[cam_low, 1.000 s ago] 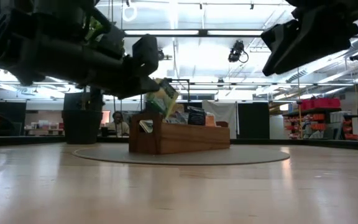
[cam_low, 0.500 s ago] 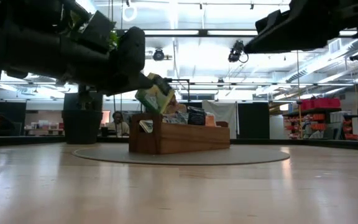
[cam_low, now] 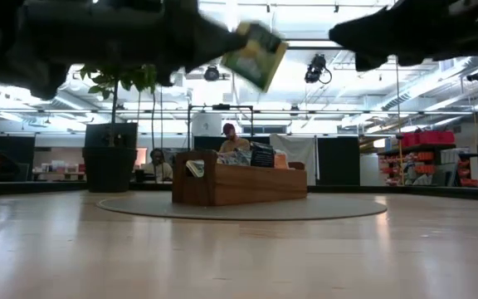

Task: Pick & Place Tea
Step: Put the yellow tea bag into the left section of the wooden organizer

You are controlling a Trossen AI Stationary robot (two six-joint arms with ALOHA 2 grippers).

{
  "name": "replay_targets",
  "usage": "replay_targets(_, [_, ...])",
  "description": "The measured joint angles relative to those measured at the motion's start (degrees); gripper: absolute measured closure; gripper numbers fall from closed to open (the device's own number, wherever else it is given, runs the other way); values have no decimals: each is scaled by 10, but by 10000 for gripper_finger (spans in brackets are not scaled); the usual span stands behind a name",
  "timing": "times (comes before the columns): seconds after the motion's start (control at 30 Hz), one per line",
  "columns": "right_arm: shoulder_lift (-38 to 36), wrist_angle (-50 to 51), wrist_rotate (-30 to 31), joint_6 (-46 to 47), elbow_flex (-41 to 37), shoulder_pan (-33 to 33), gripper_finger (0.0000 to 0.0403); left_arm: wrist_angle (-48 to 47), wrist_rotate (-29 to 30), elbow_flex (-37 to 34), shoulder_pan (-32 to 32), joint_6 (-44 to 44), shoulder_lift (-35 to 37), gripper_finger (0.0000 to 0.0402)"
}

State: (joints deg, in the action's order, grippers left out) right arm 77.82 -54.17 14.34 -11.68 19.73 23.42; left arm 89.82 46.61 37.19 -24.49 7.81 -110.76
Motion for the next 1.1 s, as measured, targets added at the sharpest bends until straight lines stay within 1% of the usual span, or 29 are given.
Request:
replay_targets(0.07, [0,4,-4,-1,0,-8,349,0,-25,14,5,19,1,401])
replay_targets(0.13, [2,6,-9,4,0,-13,349,-5,-43,19,8,22,1,401])
replay_targets(0.23, [3,15,-10,19,0,-20,349,1,-86,19,12,36,1,401])
replay_targets(0.37, [3,9,-9,20,0,-29,348,1,-104,28,16,29,0,401])
replay_targets(0.47, [3,2,-29,18,0,-38,348,1,-129,40,19,37,0,401])
replay_targets(0.57, [3,-3,-45,23,0,-41,348,2,-133,54,18,56,4,401])
replay_targets(0.67, [3,2,-44,25,0,-41,348,1,-136,63,18,59,4,400])
replay_targets(0.73, [3,4,-44,24,0,-41,348,2,-150,66,19,59,4,400])
replay_targets(0.83, [3,1,-62,22,0,-44,348,2,-161,71,22,59,4,400])
replay_targets(1.0, [3,7,-47,30,0,-47,348,2,-163,71,25,53,4,400])
replay_targets(1.1, [3,6,-38,38,0,-47,348,2,-182,71,28,48,4,400])
